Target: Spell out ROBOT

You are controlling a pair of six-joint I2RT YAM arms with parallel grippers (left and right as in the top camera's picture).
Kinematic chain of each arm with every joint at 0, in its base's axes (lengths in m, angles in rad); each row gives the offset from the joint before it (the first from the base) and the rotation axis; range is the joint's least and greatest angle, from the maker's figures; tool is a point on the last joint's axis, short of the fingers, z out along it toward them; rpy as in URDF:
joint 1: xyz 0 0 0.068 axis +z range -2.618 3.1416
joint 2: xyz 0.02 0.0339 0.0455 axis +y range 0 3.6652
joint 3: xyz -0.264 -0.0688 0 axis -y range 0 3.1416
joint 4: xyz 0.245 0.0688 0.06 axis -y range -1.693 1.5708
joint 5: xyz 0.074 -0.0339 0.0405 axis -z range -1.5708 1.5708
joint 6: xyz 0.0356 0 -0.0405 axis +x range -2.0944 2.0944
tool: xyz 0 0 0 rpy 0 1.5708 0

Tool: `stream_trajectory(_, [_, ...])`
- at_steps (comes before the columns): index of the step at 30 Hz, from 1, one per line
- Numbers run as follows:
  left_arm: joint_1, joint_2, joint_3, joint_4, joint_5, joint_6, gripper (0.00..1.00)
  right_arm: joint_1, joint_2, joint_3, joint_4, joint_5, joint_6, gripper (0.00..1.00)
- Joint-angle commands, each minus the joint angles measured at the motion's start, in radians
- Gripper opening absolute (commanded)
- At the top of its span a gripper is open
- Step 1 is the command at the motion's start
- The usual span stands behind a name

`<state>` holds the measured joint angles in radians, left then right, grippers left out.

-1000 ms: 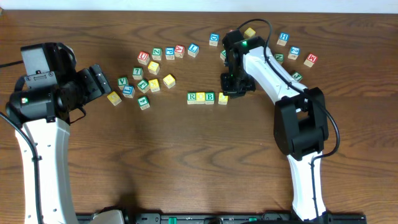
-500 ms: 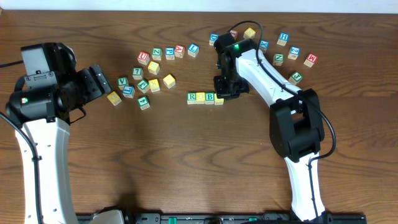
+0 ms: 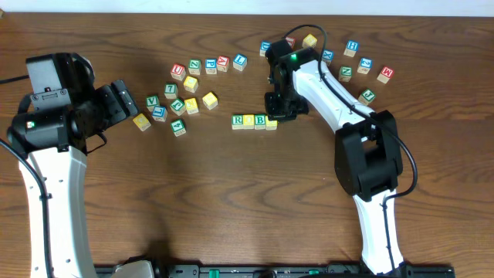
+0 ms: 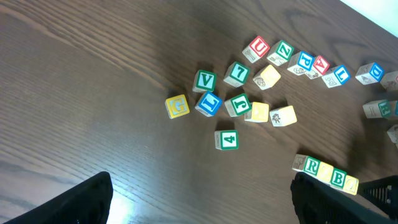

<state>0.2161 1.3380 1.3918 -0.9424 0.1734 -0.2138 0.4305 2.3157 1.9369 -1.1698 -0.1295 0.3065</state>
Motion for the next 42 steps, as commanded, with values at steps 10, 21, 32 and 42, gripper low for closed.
stream_trajectory(10, [0.003, 0.008, 0.006, -0.003, -0.010, -0.012, 0.90, 0.041, -0.116, 0.023, -0.107, 0.000, 0.011, 0.01])
stream_trajectory(21, [0.003, 0.008, 0.006, -0.003, -0.010, -0.012, 0.91, 0.141, -0.116, -0.112, -0.037, 0.100, 0.039, 0.01])
stream_trajectory(32, [0.003, 0.008, 0.006, -0.003, -0.010, -0.012, 0.91, 0.146, -0.116, -0.229, 0.083, 0.213, 0.090, 0.01])
stream_trajectory(42, [0.003, 0.008, 0.006, -0.003, -0.010, -0.012, 0.91, 0.145, -0.116, -0.240, 0.139, 0.218, 0.089, 0.01])
